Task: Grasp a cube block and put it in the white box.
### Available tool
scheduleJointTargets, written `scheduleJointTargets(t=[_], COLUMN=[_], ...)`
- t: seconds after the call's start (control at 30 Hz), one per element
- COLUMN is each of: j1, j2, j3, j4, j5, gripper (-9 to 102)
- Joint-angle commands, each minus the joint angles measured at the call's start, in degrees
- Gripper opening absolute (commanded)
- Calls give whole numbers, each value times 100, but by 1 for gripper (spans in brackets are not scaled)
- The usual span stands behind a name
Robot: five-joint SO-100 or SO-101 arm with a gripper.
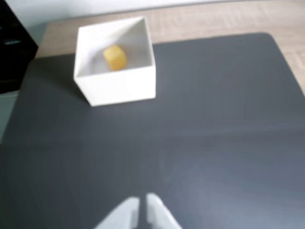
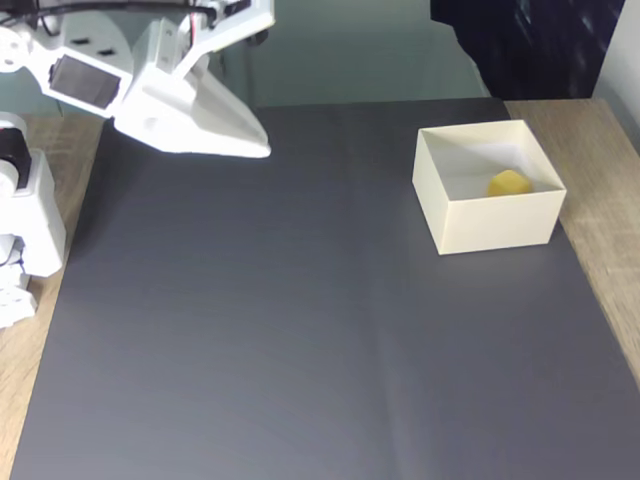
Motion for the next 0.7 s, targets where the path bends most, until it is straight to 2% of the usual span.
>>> scheduleJointTargets(t=[0.0,0.67], j1=[79,149], j2=[387,2558], j3=[158,1389], j4=[105,1371], j5=[0,53], gripper=[2,4])
